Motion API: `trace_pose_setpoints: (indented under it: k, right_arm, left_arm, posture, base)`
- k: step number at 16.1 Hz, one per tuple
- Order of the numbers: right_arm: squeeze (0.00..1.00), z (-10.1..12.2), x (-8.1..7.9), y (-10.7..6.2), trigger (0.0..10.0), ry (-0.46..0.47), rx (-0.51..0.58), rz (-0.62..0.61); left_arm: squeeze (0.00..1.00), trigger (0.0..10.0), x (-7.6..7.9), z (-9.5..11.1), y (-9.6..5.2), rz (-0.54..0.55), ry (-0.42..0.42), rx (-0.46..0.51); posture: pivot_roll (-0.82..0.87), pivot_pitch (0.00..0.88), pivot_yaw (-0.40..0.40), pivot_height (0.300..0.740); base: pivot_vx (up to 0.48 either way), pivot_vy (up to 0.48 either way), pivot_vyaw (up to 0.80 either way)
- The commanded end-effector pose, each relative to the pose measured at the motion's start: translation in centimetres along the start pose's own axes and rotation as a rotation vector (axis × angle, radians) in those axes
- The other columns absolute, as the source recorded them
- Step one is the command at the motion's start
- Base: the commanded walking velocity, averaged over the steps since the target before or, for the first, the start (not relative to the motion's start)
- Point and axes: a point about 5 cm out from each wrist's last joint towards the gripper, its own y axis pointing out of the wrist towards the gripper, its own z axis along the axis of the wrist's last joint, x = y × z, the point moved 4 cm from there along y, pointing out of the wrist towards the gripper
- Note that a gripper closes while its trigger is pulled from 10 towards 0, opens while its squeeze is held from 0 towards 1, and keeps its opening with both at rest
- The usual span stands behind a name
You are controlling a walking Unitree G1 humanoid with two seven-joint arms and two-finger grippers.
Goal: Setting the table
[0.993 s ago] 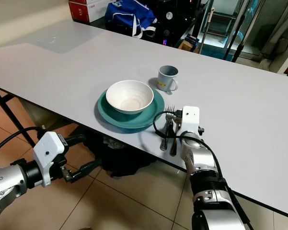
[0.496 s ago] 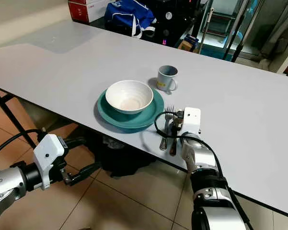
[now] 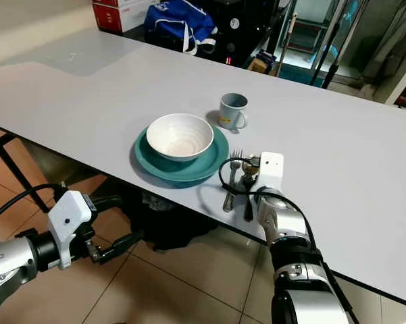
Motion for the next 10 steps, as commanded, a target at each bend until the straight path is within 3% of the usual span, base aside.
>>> trace_pose_setpoints:
  k: [1,6,10]
  right_arm:
    - [0.0,-0.65,-0.52,0.08,0.0,-0.023,-0.038,0.025]
    - [0.0,-1.11,-0.5,0.07,0.0,-0.055,-0.062,0.032]
    - [0.0,-0.27,-0.16,0.03,0.0,-0.047,-0.035,0.043]
  left_arm:
    - [0.0,10.0,0.29,0.22,-0.06,-0.012,0.003,0.005]
    - [0.0,10.0,0.41,0.23,-0.05,-0.013,0.002,0.005]
    - [0.0,10.0,0.11,0.35,-0.05,0.016,0.009,0.01]
  posture:
    - [0.01,0.0,-0.041,0.74]
    - [0.01,0.0,-0.042,0.74]
    - [0.01,0.0,-0.047,0.74]
  base:
    - [0.0,0.0,0.0]
    - [0.0,0.0,0.0]
    - [0.0,0.0,0.0]
